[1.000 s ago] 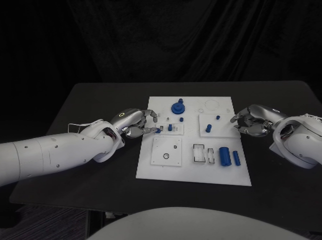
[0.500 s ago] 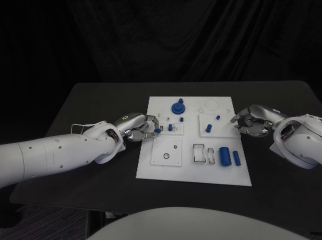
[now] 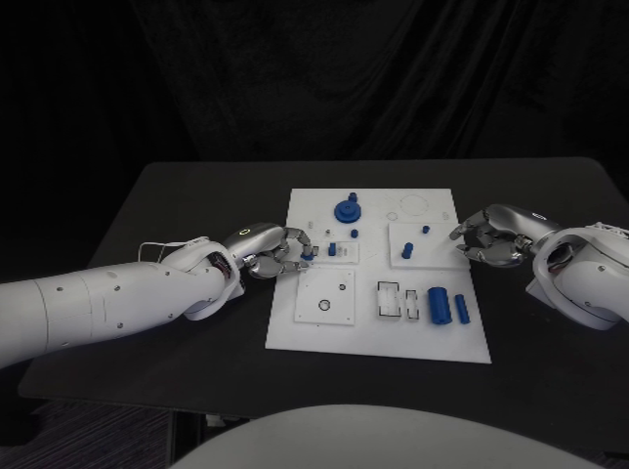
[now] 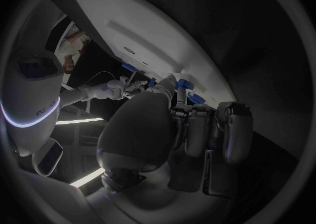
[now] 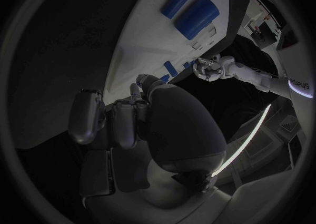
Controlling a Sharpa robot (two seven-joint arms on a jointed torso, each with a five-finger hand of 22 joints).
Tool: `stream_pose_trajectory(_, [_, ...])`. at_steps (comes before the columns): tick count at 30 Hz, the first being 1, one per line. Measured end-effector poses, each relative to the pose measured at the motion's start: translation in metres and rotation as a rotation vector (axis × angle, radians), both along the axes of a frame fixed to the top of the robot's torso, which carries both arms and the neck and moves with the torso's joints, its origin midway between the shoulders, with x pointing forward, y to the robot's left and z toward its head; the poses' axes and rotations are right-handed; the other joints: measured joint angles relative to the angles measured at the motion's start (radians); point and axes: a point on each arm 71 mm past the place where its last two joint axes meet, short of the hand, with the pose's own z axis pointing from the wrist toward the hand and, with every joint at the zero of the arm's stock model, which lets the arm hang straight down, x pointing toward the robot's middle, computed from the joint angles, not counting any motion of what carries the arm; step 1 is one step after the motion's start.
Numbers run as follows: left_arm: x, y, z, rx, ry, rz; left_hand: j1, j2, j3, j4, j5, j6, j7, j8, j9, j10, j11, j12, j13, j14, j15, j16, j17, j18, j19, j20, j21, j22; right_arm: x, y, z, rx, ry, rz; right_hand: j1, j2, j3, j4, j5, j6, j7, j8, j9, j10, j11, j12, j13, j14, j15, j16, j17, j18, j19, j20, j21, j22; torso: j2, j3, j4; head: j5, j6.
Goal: Assemble the parts on the task board
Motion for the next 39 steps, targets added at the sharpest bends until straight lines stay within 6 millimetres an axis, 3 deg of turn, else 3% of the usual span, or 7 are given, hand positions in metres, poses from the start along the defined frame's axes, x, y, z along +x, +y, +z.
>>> stream_pose_trajectory(39, [0.0003,0.0088,-0.0026,0.02,0.02,0.032,0.0,0.0,0.003,0.003,0.0,0.009,0.009,-0.011,-0.009,-0.002,0.002,-0.001,0.0,0.0,0.0,0.0,0.001,0.0,0.0,0.0,-0.001,0.0,-0.0001,0.0001,-0.0001,0.0,0.001,0.0,0.0,0.0,0.0,0.0,0.0,0.0,0.0,0.0,0.0,0.0,0.0,0.001,0.0,0.0,0.0,0.0,0.0,0.0,0.0,0.0,0.0,0.0,0.0,-0.0004,0.0005,0.004,0.0])
